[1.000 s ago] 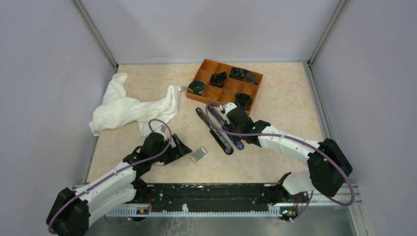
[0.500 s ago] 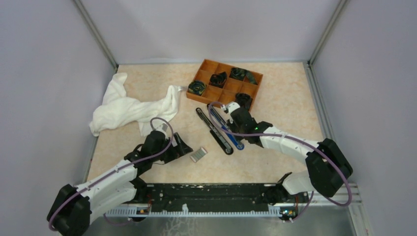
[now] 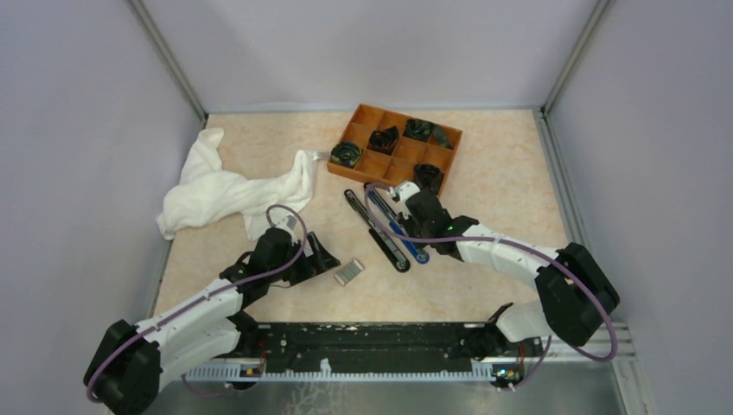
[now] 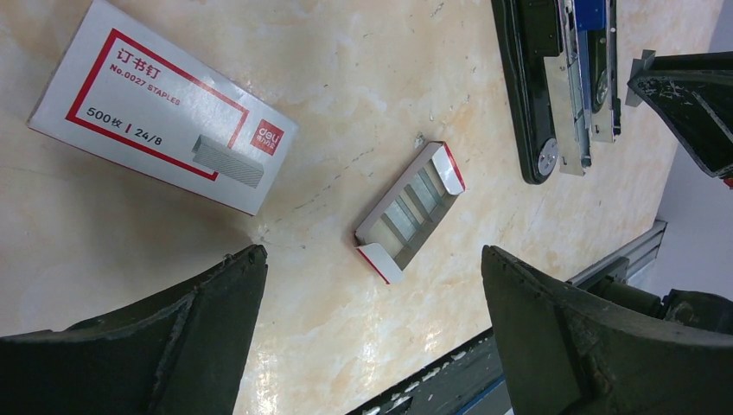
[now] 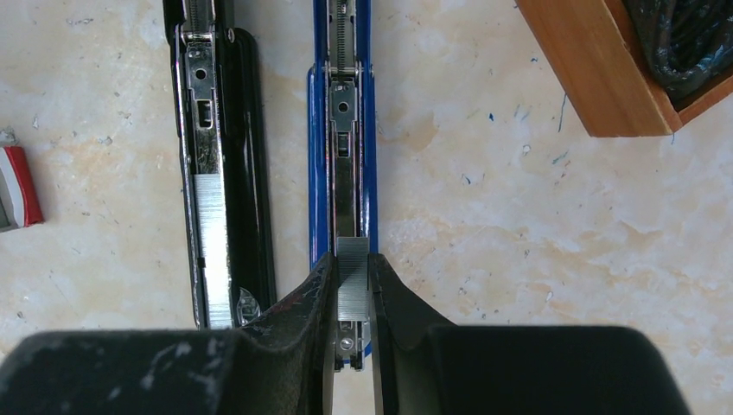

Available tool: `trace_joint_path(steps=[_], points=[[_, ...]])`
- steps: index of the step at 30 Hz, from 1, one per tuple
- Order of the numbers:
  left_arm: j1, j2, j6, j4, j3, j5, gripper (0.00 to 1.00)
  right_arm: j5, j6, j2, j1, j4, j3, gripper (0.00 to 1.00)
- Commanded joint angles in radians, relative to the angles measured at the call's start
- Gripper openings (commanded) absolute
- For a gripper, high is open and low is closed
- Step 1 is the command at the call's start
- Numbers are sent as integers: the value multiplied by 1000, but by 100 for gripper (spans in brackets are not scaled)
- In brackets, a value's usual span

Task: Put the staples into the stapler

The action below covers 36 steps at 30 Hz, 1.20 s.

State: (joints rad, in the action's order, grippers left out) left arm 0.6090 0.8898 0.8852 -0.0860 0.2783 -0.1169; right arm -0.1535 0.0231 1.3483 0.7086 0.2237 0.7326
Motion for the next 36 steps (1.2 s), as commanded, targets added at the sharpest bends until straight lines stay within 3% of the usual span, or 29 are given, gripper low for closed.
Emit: trace_joint_path(steps=[1,26,36], points=[[-1,1,-15,23,21,-12,99,17,-22,3,-6,-38,-2,13],[-2,-3,-9,31,5,-17,99,87,-15,66,-6,8,28,12],[-2,12,-8,41,8,-26,99,60,7,49,-6,19,31,24]])
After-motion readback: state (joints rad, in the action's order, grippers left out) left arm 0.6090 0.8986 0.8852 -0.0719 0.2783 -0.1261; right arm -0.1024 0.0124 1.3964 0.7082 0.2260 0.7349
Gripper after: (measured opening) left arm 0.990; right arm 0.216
